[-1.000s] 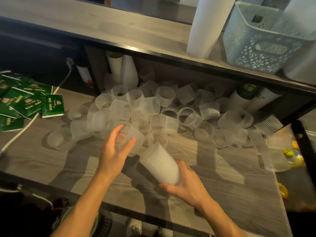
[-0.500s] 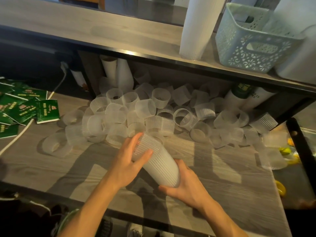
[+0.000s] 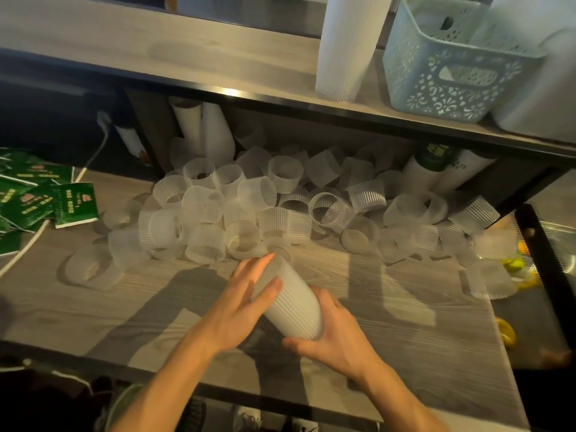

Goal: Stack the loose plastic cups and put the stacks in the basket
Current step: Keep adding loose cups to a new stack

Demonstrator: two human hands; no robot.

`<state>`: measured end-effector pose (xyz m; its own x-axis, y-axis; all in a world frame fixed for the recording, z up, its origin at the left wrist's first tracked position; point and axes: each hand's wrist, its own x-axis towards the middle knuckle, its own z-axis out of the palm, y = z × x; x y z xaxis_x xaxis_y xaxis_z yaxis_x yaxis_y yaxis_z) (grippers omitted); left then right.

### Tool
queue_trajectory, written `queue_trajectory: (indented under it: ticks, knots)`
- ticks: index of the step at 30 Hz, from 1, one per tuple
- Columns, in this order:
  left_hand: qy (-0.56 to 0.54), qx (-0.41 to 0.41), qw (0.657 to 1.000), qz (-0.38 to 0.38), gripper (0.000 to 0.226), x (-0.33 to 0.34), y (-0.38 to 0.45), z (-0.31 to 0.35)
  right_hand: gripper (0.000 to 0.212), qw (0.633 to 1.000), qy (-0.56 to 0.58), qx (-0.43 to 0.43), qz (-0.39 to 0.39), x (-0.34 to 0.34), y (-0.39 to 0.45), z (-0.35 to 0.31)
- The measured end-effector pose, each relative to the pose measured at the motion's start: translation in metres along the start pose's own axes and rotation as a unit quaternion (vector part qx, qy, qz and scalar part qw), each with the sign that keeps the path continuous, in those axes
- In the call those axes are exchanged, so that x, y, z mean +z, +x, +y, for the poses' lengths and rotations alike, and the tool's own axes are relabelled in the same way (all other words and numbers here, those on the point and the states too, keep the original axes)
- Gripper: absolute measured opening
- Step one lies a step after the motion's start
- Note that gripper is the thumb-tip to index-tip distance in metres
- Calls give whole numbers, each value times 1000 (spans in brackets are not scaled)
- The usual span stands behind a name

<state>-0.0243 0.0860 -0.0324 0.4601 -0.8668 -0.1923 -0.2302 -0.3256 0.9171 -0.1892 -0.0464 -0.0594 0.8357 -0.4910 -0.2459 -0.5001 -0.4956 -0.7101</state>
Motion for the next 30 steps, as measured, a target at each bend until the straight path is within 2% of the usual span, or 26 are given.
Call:
queue_trajectory:
  ticks: [3,6,8,10,12,15,19,24,26,28,30]
  knots:
    - [-52,-16,999,7,90,9,6,-5,91,1000,-14,17,0,-3,-3,6]
    - [-121,-72,982,127,56,17,21,-10,90,998,-32,42,21,-6,-7,14]
    - [-34,-113,973,197,36,20,34,-10,88,997,-34,62,43,-10,-8,20]
    - [98,-151,965,190,46,23,45,-15,86,995,-29,80,57,-15,-10,25]
    - [145,-181,958,169,61,27,55,-24,87,994,-17,90,63,-18,-13,31]
    - [120,-202,958,161,75,36,70,-35,92,993,-3,103,64,-22,-16,37]
    - [96,-153,964,194,90,50,84,-36,108,991,13,113,64,-23,-16,40]
    - [76,-163,956,233,87,58,99,-44,97,991,40,109,67,-25,-21,46]
    - [13,-149,959,240,77,58,97,-44,95,989,62,115,72,-28,-24,49]
    - [-122,-137,959,215,67,55,90,-44,88,986,85,123,76,-31,-26,50]
    - [-272,-141,936,170,68,47,81,-44,84,984,96,126,82,-33,-26,52]
